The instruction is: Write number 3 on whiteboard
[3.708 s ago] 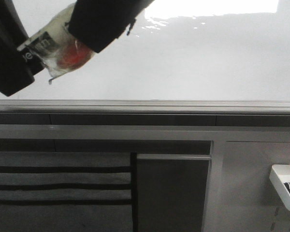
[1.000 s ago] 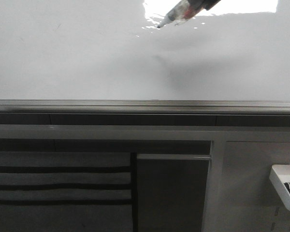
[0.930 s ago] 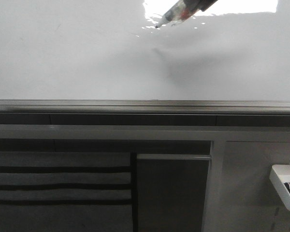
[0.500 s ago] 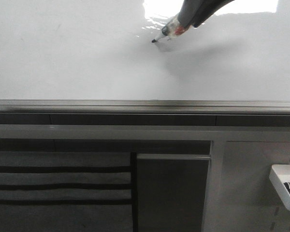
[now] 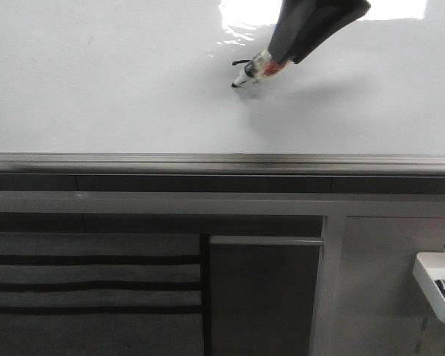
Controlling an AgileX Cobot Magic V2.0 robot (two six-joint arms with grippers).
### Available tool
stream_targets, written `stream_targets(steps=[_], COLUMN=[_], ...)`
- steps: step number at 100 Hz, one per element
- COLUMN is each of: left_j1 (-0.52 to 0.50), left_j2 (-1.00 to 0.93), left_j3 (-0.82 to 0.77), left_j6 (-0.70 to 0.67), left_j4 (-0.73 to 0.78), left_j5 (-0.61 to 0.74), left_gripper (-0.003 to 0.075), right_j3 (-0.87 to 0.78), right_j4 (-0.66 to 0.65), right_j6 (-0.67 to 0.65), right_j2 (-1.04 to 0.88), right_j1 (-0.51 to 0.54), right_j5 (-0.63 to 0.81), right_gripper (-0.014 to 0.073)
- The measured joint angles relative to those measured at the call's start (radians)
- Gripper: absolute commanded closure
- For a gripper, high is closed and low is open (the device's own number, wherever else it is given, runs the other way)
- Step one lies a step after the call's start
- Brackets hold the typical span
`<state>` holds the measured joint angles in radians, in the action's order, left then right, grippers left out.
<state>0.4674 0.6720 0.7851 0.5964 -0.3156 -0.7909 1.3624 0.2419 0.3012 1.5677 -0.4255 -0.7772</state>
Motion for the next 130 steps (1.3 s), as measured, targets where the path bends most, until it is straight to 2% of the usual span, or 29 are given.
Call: stream_targets(steps=[24,37,55,78,109,130], left_j1=[0.000,0.000,0.000,0.000,0.000,0.000], left_j2=[0.000,0.000,0.000,0.000,0.000,0.000], left_j3=[0.000,0.000,0.000,0.000,0.000,0.000], left_j6=[0.000,0.000,0.000,0.000,-0.002,-0.002], left_j4=[0.000,0.000,0.000,0.000,-0.004,-0.013], left_j5=[0.000,0.000,0.000,0.000,0.054,0.066], left_gripper=[0.0395,0.0395,0.0395,0.0395,0.0395,0.0395], right_j3=[0.014,-0.030,-0.070,-0.036,-0.116,-0.162], right_j4=[-0.017,-0.036,-0.027,-0.022,-0.033,-0.033], right_j6=[-0.002,-0.007,-0.009,-0.011,0.133,0.198], right_j2=[-0.012,-0.036,-0.012,0.009,-0.244,-0.362], right_j1=[0.027,0.039,-0.014,-0.072,-0.165,-0.176], right_j5=[-0.076,-0.096,-0.035,0.021,-0.098,-0.121], right_gripper=[0.0651,0.0651,0.0651,0.0651,0.0651,0.0651])
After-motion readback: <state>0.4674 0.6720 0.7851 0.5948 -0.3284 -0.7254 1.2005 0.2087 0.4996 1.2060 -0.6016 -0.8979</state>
